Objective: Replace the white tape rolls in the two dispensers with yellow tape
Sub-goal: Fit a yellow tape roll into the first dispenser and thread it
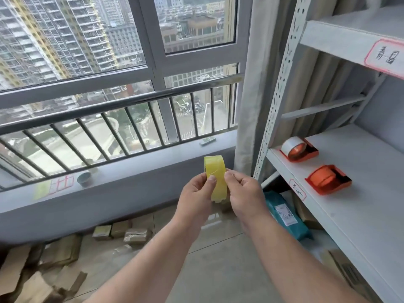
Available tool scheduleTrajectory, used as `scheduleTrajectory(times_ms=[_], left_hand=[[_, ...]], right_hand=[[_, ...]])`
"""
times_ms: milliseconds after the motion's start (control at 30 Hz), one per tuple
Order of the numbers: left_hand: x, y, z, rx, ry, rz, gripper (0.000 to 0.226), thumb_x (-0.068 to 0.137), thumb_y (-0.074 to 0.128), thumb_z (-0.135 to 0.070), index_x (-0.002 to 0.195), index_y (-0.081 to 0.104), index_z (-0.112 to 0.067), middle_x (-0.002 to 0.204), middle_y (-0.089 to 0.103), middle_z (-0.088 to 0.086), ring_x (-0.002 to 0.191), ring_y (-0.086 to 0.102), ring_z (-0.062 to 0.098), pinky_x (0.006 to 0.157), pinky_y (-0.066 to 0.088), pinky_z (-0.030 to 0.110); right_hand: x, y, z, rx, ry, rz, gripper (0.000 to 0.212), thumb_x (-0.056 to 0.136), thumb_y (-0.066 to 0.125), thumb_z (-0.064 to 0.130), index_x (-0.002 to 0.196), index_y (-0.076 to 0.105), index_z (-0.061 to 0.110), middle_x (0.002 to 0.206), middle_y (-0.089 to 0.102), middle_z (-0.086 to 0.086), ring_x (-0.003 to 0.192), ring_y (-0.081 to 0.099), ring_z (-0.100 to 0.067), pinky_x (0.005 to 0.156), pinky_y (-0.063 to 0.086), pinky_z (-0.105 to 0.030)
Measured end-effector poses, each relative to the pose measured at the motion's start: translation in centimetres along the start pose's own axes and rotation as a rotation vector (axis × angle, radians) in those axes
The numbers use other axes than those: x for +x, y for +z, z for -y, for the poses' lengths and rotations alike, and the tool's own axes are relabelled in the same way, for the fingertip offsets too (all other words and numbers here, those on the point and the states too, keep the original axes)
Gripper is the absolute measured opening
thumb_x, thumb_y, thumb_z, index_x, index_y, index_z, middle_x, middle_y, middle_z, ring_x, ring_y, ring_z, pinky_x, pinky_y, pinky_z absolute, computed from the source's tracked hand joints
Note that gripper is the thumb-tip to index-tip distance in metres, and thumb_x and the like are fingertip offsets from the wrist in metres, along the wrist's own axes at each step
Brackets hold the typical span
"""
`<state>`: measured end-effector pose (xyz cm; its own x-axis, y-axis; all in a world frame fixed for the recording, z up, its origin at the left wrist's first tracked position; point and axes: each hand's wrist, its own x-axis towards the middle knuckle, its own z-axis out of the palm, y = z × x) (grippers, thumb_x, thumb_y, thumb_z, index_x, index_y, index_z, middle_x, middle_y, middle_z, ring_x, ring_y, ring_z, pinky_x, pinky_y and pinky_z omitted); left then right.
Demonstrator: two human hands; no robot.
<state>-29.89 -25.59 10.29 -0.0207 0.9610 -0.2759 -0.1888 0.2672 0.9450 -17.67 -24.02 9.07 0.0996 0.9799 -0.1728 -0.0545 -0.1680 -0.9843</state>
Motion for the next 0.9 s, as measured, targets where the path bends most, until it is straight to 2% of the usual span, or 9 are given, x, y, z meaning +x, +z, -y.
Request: scheduleTrajectory(times_ms=[100, 167, 267, 367, 433, 533, 700, 833, 900], left_hand=[[2.6, 0.2, -0.2, 0.055, -0.001, 0.000, 0.027, 0.109, 0.055, -0.025, 0.119, 0.076, -0.011, 0.099, 0.081, 0.012, 0.081, 0.072, 0.017, 0.069, 0.058, 0.026], [4.3, 0.1, -0.3, 0.085, -0.004, 0.016, 0.027, 0.109, 0.055, -0.027, 0.118, 0.076, -0.013, 0.104, 0.082, 0.011, 0.085, 0.073, 0.016, 0.076, 0.058, 0.027], [6.7, -0.5, -0.4, 0.116, -0.015, 0.049, 0.027, 0.108, 0.056, -0.030, 0.118, 0.077, -0.016, 0.111, 0.082, 0.011, 0.091, 0.075, 0.018, 0.088, 0.057, 0.036], [9.1, -1.6, -1.2, 0.124, -0.029, 0.101, 0.031, 0.102, 0.061, -0.040, 0.118, 0.077, -0.018, 0.111, 0.082, 0.011, 0.095, 0.075, 0.023, 0.098, 0.057, 0.049], [10.8, -2.4, -1.9, 0.138, -0.039, 0.151, 0.030, 0.104, 0.060, -0.039, 0.117, 0.078, -0.018, 0.109, 0.083, 0.011, 0.093, 0.075, 0.023, 0.098, 0.057, 0.051], [13.6, -3.9, -3.0, 0.153, -0.053, 0.239, 0.029, 0.108, 0.056, -0.034, 0.117, 0.078, -0.016, 0.105, 0.083, 0.011, 0.088, 0.075, 0.021, 0.091, 0.058, 0.044], [17.5, -5.8, -4.0, 0.198, -0.075, 0.414, 0.027, 0.109, 0.054, -0.029, 0.116, 0.077, -0.017, 0.096, 0.084, 0.002, 0.082, 0.077, 0.011, 0.078, 0.060, 0.029], [18.7, -5.3, -4.5, 0.316, -0.072, 0.563, 0.025, 0.109, 0.055, -0.028, 0.111, 0.079, -0.021, 0.100, 0.084, 0.002, 0.088, 0.077, 0.014, 0.090, 0.058, 0.037], [19.0, -4.3, -4.6, 0.354, -0.079, 0.659, 0.026, 0.109, 0.053, -0.025, 0.112, 0.078, -0.019, 0.099, 0.085, 0.003, 0.088, 0.079, 0.013, 0.087, 0.060, 0.032]], right_hand=[[2.0, 0.1, 0.3, 0.004, -0.011, -0.015, 0.043, 0.105, 0.055, 0.024, 0.079, 0.082, 0.043, 0.088, 0.083, 0.009, 0.086, 0.078, -0.011, 0.086, 0.064, -0.040], [3.3, 0.2, 0.3, 0.002, -0.014, -0.044, 0.043, 0.105, 0.056, 0.024, 0.078, 0.082, 0.045, 0.087, 0.083, 0.012, 0.081, 0.076, -0.005, 0.082, 0.063, -0.034], [4.9, 0.9, 0.0, -0.019, -0.001, -0.090, 0.038, 0.105, 0.056, 0.026, 0.082, 0.082, 0.042, 0.088, 0.083, 0.008, 0.084, 0.076, -0.010, 0.083, 0.064, -0.036], [6.5, 2.1, 0.1, -0.008, 0.021, -0.158, 0.029, 0.104, 0.058, 0.026, 0.091, 0.083, 0.030, 0.087, 0.083, 0.006, 0.080, 0.075, -0.009, 0.078, 0.064, -0.032], [7.7, 3.1, 0.2, -0.002, 0.023, -0.197, 0.024, 0.104, 0.059, 0.028, 0.095, 0.082, 0.029, 0.088, 0.083, 0.011, 0.080, 0.076, -0.005, 0.076, 0.062, -0.027], [9.3, 4.7, 0.5, 0.014, 0.018, -0.244, 0.027, 0.104, 0.059, 0.026, 0.088, 0.078, 0.035, 0.086, 0.081, 0.019, 0.080, 0.076, 0.002, 0.072, 0.061, -0.020], [11.3, 7.6, 0.2, 0.048, 0.045, -0.396, 0.020, 0.102, 0.061, 0.027, 0.099, 0.081, 0.031, 0.099, 0.083, 0.003, 0.098, 0.078, -0.020, 0.091, 0.064, -0.048], [11.4, 7.5, -0.1, 0.130, 0.074, -0.518, 0.015, 0.099, 0.064, 0.027, 0.109, 0.072, 0.035, 0.105, 0.083, 0.004, 0.103, 0.078, -0.018, 0.094, 0.062, -0.049], [11.2, 6.8, -0.3, 0.146, 0.090, -0.581, 0.025, 0.090, 0.068, 0.037, 0.115, 0.070, 0.038, 0.109, 0.082, 0.003, 0.106, 0.077, -0.020, 0.094, 0.062, -0.050]])
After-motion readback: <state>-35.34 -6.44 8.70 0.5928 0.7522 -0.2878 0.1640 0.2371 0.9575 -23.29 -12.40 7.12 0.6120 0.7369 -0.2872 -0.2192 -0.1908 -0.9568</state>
